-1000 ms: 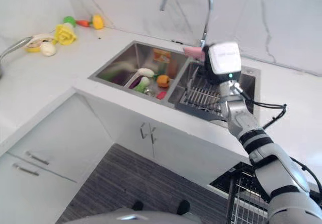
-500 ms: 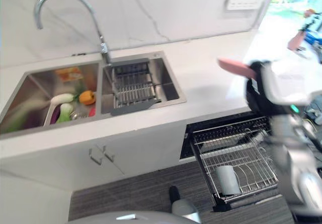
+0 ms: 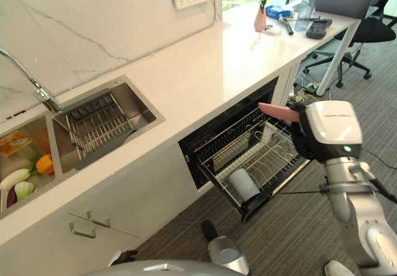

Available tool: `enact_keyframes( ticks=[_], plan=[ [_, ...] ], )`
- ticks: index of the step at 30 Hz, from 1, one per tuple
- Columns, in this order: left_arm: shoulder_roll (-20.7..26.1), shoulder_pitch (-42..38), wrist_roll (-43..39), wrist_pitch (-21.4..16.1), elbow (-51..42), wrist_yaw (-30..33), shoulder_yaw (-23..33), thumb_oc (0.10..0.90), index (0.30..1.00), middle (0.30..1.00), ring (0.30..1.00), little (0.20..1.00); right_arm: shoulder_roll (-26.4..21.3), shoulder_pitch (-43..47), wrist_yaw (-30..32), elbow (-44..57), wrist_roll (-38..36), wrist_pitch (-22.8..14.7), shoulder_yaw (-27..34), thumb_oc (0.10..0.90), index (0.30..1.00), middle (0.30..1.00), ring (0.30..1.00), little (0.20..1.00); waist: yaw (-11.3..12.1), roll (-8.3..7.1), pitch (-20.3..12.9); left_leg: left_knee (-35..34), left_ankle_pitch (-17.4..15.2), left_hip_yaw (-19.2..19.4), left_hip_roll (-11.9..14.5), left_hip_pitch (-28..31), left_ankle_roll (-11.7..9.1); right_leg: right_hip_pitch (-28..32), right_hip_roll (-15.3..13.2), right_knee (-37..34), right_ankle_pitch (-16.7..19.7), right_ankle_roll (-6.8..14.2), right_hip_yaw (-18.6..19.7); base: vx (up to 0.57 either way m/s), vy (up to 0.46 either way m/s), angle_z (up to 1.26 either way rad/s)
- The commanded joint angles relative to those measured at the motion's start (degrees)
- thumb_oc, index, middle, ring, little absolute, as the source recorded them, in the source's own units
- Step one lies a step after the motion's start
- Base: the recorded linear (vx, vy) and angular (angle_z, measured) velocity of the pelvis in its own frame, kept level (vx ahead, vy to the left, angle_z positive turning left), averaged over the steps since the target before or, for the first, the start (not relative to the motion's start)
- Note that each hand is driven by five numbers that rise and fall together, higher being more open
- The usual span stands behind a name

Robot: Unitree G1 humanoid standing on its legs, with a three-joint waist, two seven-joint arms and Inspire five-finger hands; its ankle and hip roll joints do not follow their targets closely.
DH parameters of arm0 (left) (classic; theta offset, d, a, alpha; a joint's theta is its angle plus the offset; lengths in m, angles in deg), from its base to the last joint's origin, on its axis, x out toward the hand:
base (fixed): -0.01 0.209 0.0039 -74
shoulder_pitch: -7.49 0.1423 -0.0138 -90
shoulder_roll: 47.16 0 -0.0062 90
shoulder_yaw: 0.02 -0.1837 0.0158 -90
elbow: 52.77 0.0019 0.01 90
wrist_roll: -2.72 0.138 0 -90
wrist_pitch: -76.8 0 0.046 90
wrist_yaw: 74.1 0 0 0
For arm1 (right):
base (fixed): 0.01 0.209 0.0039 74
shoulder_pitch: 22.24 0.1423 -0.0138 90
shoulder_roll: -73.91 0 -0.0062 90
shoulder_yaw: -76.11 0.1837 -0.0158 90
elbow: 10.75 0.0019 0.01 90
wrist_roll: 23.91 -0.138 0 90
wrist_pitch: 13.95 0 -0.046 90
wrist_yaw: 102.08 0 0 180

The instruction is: Place the dishes in the dishwasher.

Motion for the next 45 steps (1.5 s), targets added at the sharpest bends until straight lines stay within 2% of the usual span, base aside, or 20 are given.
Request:
enact_keyframes(
  ticks=[1, 3, 4, 5, 7, 11, 13, 15, 18, 22, 26, 29, 33, 35, 36, 37, 38, 45],
  plan=[
    [-0.06, -0.62, -2.46, -1.47, 0.25, 0.70, -2.16, 0.800, 0.900, 0.900, 0.900, 0.900, -0.85, 11.45, 3.50, 0.20, -0.66, -0.56, 2.40, 0.400, 0.300, 0.300, 0.300, 0.300, 2.46, -2.09, 4.37, 0.66, 0.42, -2.36, 1.38, -1.10, -4.28, 9.24, -6.64, 0.87, -4.63, -0.69, 2.45, -0.13, -0.008, 0.45],
    [0.23, -1.33, -3.39, -1.33, 0.29, 0.51, -3.77, 0.800, 0.900, 0.900, 0.900, 0.900, -1.09, 15.54, 4.61, -8.74, -2.84, 0.01, -1.17, 0.400, 0.300, 0.300, 0.300, 0.300, 4.13, -1.58, 6.67, 0.66, 1.26, -3.60, 1.20, -3.11, -4.19, 7.94, -7.18, 0.94, -4.27, -0.58, 1.23, -0.15, -0.016, 0.69],
    [0.22, -1.44, -3.43, -1.33, 0.32, 0.51, -3.59, 0.800, 0.900, 0.900, 0.900, 0.900, -1.16, 16.32, 4.99, -9.46, -2.91, -0.12, -1.80, 0.400, 0.300, 0.300, 0.300, 0.300, 3.92, -1.60, 6.73, 0.66, 1.29, -3.65, 1.19, -3.19, -4.18, 7.88, -7.20, 0.94, -4.25, -0.57, 1.17, -0.12, -0.029, 0.18],
    [0.27, -1.75, -3.66, -1.05, 1.08, 0.30, -4.65, 0.800, 0.900, 0.900, 0.900, 0.900, -1.27, 19.57, 4.23, -16.13, -5.17, 0.19, -4.72, 0.400, 0.300, 0.300, 0.300, 0.300, 5.44, -1.47, 8.23, 0.66, 1.89, -4.37, 1.14, -4.30, -4.30, 7.30, -7.37, 0.83, -3.99, -0.56, 0.53, -0.10, -0.038, -0.06],
    [0.25, -1.79, -3.92, -1.10, 2.02, 0.26, -5.01, 0.800, 0.900, 0.900, 0.900, 0.900, -0.68, 24.80, 5.76, -24.68, -6.51, -0.45, -9.74, 0.400, 0.300, 0.300, 0.300, 0.300, 6.32, -1.41, 9.21, 0.66, 2.12, -4.75, 1.30, -4.90, -4.46, 6.81, -7.56, 0.88, -3.91, -0.54, -0.14, -0.08, -0.049, -0.11],
    [0.19, -0.83, -4.66, -1.43, 3.96, 0.06, -6.06, 0.800, 0.900, 0.900, 0.900, 0.900, 0.60, 32.21, 7.24, -40.26, -8.48, -2.46, -19.10, 0.400, 0.300, 0.300, 0.300, 0.300, 8.40, -0.57, 9.53, 0.66, 2.67, -6.19, 1.44, -5.29, -4.80, 7.76, -8.04, 0.56, -4.14, -0.87, -1.87, 0.00, -0.040, 0.63],
    [0.19, -0.54, -5.01, -1.65, 4.28, 0.10, -6.36, 0.800, 0.900, 0.900, 0.900, 0.900, 1.80, 34.91, 7.97, -43.63, -8.50, -3.15, -22.55, 0.400, 0.300, 0.300, 0.300, 0.300, 9.09, -0.08, 9.52, 0.66, 2.82, -6.65, 1.48, -5.21, -5.04, 8.49, -8.39, 0.40, -4.44, -1.00, -2.78, 0.01, -0.023, 0.39],
    [-0.15, -0.50, -5.26, -1.90, 4.16, 0.03, -6.76, 0.800, 0.900, 0.900, 0.900, 0.900, 1.92, 36.96, 8.54, -45.03, -7.48, -3.45, -25.14, 0.400, 0.300, 0.300, 0.300, 0.300, 9.26, 0.36, 9.62, 0.66, 2.97, -7.28, 1.52, -5.08, -5.22, 9.30, -8.67, 0.31, -4.75, -1.11, -3.72, 0.02, -0.017, -0.12],
    [-0.55, -0.33, -5.71, -2.17, 3.52, -0.05, -7.33, 0.800, 0.900, 0.900, 0.900, 0.900, 2.29, 36.97, 9.25, -43.82, -5.95, -2.83, -25.58, 0.400, 0.300, 0.300, 0.300, 0.300, 9.39, 0.83, 9.44, 0.66, 2.88, -8.31, 1.48, -4.92, -5.38, 10.20, -9.02, 0.27, -5.24, -1.34, -4.78, 0.01, -0.017, 0.08],
    [-1.68, -0.68, -5.87, -2.33, 1.74, -0.49, -7.70, 0.800, 0.900, 0.900, 0.900, 0.900, 2.53, 33.08, 9.86, -35.63, -2.15, -0.87, -22.04, 0.400, 0.300, 0.300, 0.300, 0.300, 9.16, 1.42, 8.79, 0.66, 3.24, -10.34, 1.74, -4.59, -5.74, 12.30, -9.19, 0.24, -6.57, -2.20, -7.40, 0.01, -0.039, 0.23],
    [-1.79, -0.78, -5.37, -2.08, 0.98, -0.88, -8.17, 0.800, 0.900, 0.900, 0.900, 0.900, 3.10, 29.17, 8.44, -30.80, -1.54, -1.41, -19.98, 0.400, 0.300, 0.300, 0.300, 0.300, 9.26, 1.25, 7.86, 0.66, 4.17, -11.94, 1.90, -4.82, -5.89, 13.48, -9.08, 0.25, -6.65, -2.80, -8.90, 0.00, -0.038, 0.69],
    [-2.03, -0.91, -4.57, -1.70, 1.42, -1.17, -9.24, 0.800, 0.900, 0.900, 0.900, 0.900, 3.33, 27.25, 7.42, -32.30, -1.86, -2.72, -20.98, 0.400, 0.300, 0.300, 0.300, 0.300, 9.79, 1.06, 7.51, 0.66, 4.60, -14.21, 1.76, -4.78, -6.37, 14.87, -9.24, 0.17, -7.43, -3.17, -10.94, 0.00, -0.031, 0.34],
    [-1.97, -0.25, -4.00, -1.74, 2.49, -1.14, -8.84, 0.800, 0.900, 0.900, 0.900, 0.900, 3.89, 26.07, 7.20, -34.42, -1.48, -3.64, -21.90, 0.400, 0.300, 0.300, 0.300, 0.300, 9.86, 0.97, 6.17, 0.66, 4.27, -14.49, 1.87, -4.20, -6.33, 16.26, -8.91, -0.16, -7.77, -3.41, -11.61, 0.03, -0.018, 0.22],
    [-1.69, -0.12, -3.69, -1.78, 3.50, -1.10, -8.95, 0.800, 0.900, 0.900, 0.900, 0.900, 5.21, 26.46, 8.40, -38.87, -2.06, -2.90, -22.62, 0.400, 0.300, 0.300, 0.300, 0.300, 10.18, 0.81, 5.77, 0.66, 4.44, -14.82, 2.15, -3.96, -6.45, 16.82, -8.58, -0.21, -8.33, -3.68, -11.56, 0.01, -0.020, -0.05],
    [-1.64, -0.03, -3.60, -1.78, 3.78, -1.11, -8.91, 0.800, 0.900, 0.900, 0.900, 0.900, 5.66, 26.66, 8.66, -40.21, -2.46, -2.64, -22.71, 0.486, 0.429, 0.429, 0.429, 0.429, 10.23, 0.78, 5.60, 0.66, 4.35, -14.92, 2.17, -3.89, -6.49, 17.01, -8.57, -0.21, -8.52, -3.65, -11.66, 0.01, -0.013, 0.23],
    [-1.56, 0.10, -3.43, -1.76, 4.10, -1.15, -8.97, 0.800, 0.900, 0.900, 0.900, 0.900, 6.19, 26.77, 8.96, -42.41, -3.19, -2.48, -22.79, 0.698, 0.747, 0.747, 0.747, 0.747, 10.32, 0.80, 5.38, 0.66, 4.36, -15.18, 2.16, -3.72, -6.49, 17.24, -8.59, -0.21, -8.61, -3.71, -11.77, 0.02, -0.011, 0.22],
    [-1.48, 0.28, -3.30, -1.77, 4.26, -1.22, -9.04, 0.800, 0.900, 0.900, 0.900, 0.900, 6.67, 27.10, 9.01, -43.68, -3.67, -2.53, -23.08, 0.800, 0.900, 0.900, 0.900, 0.900, 10.33, 0.81, 5.17, 0.66, 4.36, -15.36, 2.17, -3.59, -6.50, 17.55, -8.54, -0.21, -8.74, -3.75, -11.88, 0.00, 0.000, 0.00],
    [-0.84, 1.19, -2.77, -2.16, 5.07, -1.88, -9.30, 0.800, 0.900, 0.900, 0.900, 0.900, 7.89, 29.79, 7.26, -50.69, -6.86, -2.56, -24.88, 0.800, 0.900, 0.900, 0.900, 0.900, 10.65, 0.77, 3.76, 0.66, 4.23, -17.03, 1.61, -3.16, -6.44, 18.96, -8.70, -0.21, -9.22, -3.88, -13.07, 0.01, -0.008, 0.04]
  ],
)
